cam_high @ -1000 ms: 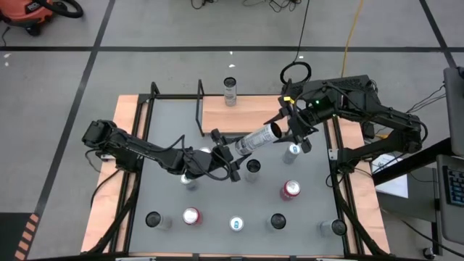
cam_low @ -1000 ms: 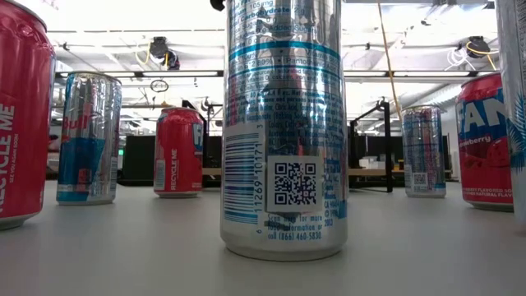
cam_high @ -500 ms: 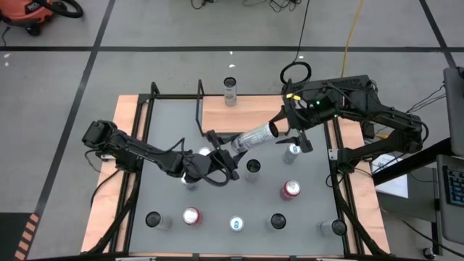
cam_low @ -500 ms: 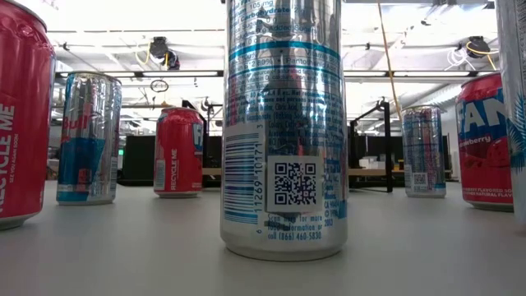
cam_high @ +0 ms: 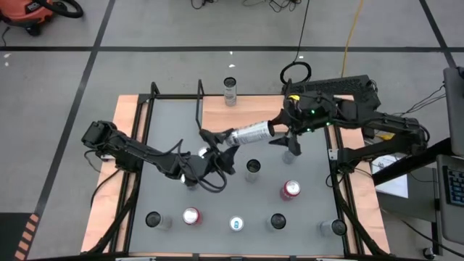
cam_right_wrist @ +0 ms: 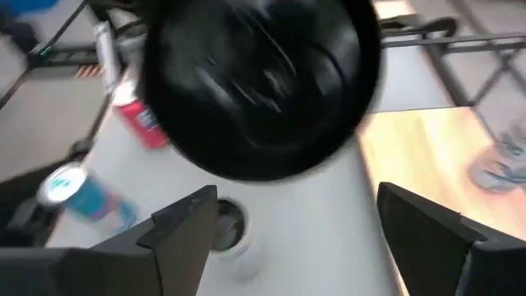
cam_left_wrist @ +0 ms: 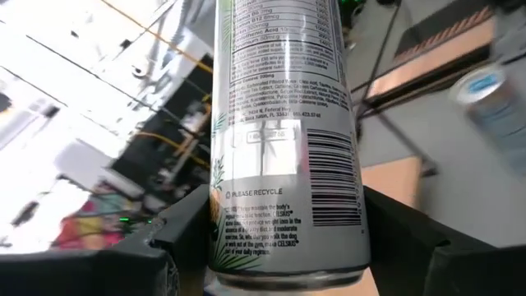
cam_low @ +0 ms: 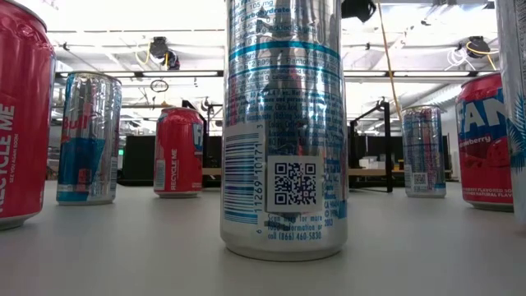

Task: Place canned beverage on shelf
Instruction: Put the top right white yellow soda can on the shelf

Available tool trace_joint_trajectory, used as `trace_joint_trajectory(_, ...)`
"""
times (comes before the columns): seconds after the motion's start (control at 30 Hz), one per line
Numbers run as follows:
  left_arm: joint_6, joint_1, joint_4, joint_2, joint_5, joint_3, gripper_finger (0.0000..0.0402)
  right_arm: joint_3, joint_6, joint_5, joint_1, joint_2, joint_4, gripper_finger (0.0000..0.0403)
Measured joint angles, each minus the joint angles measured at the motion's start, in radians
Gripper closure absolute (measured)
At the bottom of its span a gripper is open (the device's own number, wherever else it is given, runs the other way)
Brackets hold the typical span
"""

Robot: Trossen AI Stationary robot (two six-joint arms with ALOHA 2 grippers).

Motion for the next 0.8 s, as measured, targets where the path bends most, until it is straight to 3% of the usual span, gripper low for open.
trace_joint_trajectory(0.3, 0.243, 0.003, 0.022, 0.0, -0.078, 0.0, 0.0159, -0.279, 0.11, 0.023, 0.0, -0.108, 0.382, 0.0106)
trace_joint_trajectory(0.8, 0.522, 0.002, 0.097, 0.0, -0.073, 0.0, 0.0159, -0.385, 0.097, 0.022, 0.0, -0.114, 0.6, 0.0106)
